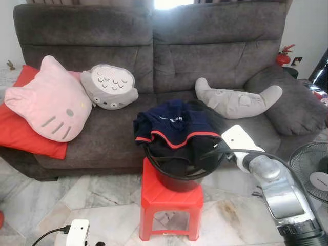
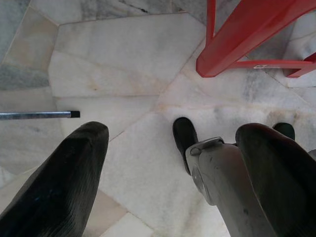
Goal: Hang hanger
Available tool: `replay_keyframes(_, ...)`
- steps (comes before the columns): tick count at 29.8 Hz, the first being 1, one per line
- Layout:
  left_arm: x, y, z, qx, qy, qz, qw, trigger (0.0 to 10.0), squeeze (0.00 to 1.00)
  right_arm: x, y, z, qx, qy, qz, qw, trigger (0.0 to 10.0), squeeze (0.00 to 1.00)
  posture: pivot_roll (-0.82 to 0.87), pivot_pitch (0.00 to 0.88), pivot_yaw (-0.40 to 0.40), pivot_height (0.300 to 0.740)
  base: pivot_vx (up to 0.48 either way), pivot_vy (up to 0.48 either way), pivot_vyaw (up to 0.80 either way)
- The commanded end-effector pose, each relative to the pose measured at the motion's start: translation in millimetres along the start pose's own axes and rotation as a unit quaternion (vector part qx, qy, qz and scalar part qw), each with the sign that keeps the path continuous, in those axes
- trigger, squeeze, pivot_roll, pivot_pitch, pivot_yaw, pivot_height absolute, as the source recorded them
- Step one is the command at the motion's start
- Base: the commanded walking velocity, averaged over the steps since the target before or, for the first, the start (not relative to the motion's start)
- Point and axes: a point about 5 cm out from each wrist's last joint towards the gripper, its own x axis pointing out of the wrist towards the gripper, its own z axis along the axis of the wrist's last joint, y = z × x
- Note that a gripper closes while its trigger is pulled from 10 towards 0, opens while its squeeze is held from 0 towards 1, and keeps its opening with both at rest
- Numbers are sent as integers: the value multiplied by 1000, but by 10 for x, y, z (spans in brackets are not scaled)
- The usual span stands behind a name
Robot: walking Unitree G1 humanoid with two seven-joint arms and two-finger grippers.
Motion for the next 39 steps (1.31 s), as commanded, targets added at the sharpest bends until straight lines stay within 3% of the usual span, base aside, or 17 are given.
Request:
replay_keyframes(1,-6,23,-18,1,6,4,1000,10000,0,13,-27,-6,4,3,-1,1000,10000,1000,-219,0,6,740,0,0,0)
replay_keyframes(4,-5,20,-13,1,5,4,1000,10000,0,18,-19,-33,0,11,4,1000,10000,1000,-220,0,6,740,0,0,0)
replay_keyframes(5,-4,20,-10,1,5,4,1000,10000,0,23,-3,-65,-5,21,11,1000,10000,67,-219,0,6,740,0,0,0)
replay_keyframes(6,-4,19,-9,1,5,4,1000,10000,0,26,-1,-73,-9,24,13,1000,10000,0,-218,0,6,740,0,0,0)
replay_keyframes(16,-3,18,-8,0,4,5,1000,10000,0,52,23,-66,-23,24,29,999,10000,0,-215,0,6,740,0,0,0)
replay_keyframes(31,-2,19,-2,2,3,7,1000,10000,0,74,-79,34,-32,-7,-9,999,10000,0,-215,0,5,740,0,0,0)
replay_keyframes(39,-2,19,-4,3,3,6,1000,10000,0,68,-48,50,-35,-16,4,999,10000,0,-217,0,5,740,0,0,0)
